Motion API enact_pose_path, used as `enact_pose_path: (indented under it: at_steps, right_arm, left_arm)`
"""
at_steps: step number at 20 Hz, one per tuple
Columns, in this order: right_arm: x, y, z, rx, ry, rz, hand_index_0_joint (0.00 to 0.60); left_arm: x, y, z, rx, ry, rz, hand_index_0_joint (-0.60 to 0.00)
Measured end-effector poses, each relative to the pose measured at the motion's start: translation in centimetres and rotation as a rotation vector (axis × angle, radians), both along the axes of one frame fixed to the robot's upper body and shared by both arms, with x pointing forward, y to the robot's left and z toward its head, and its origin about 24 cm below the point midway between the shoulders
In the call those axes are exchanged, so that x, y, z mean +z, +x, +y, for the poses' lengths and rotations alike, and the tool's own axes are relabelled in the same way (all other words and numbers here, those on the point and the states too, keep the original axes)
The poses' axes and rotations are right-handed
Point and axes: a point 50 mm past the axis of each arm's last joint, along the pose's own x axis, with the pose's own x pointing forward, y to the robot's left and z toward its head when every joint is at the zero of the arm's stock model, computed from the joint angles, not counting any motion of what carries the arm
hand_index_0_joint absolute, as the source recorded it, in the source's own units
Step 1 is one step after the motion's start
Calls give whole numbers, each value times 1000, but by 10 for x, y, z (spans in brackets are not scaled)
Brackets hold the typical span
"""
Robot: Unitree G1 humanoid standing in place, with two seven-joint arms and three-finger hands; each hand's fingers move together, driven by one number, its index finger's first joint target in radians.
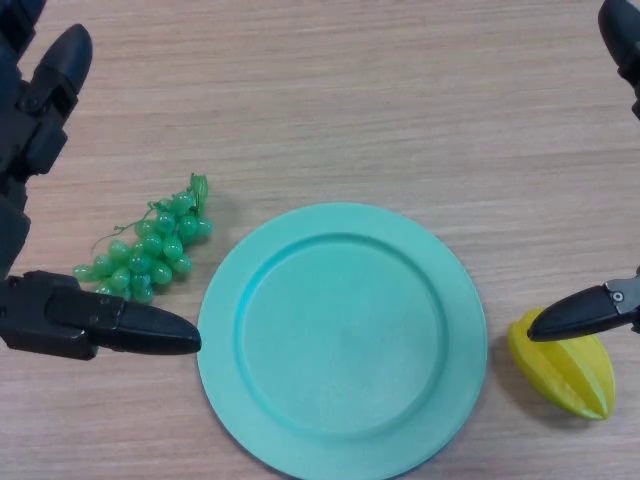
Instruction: Pick up the green grapes and place it on the plate
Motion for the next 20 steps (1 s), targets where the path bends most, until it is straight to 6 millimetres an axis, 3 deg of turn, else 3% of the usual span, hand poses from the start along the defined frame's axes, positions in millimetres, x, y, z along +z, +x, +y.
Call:
enact_pose_path:
  at_steps: [7,9,17,20]
  right_arm:
    - [-3,-1,0,6,0,25,0]
    - [-3,-1,0,7,0,24,0]
    - [-6,-1,2,15,3,39,0]
    - [-6,-2,1,2,13,43,0]
  left_arm:
    - [3,0,-1,-4,0,-14,0]
    - [-1,9,4,1,-2,15,0]
    - [-47,73,56,304,179,168,0]
    - [-82,92,62,301,221,290,0]
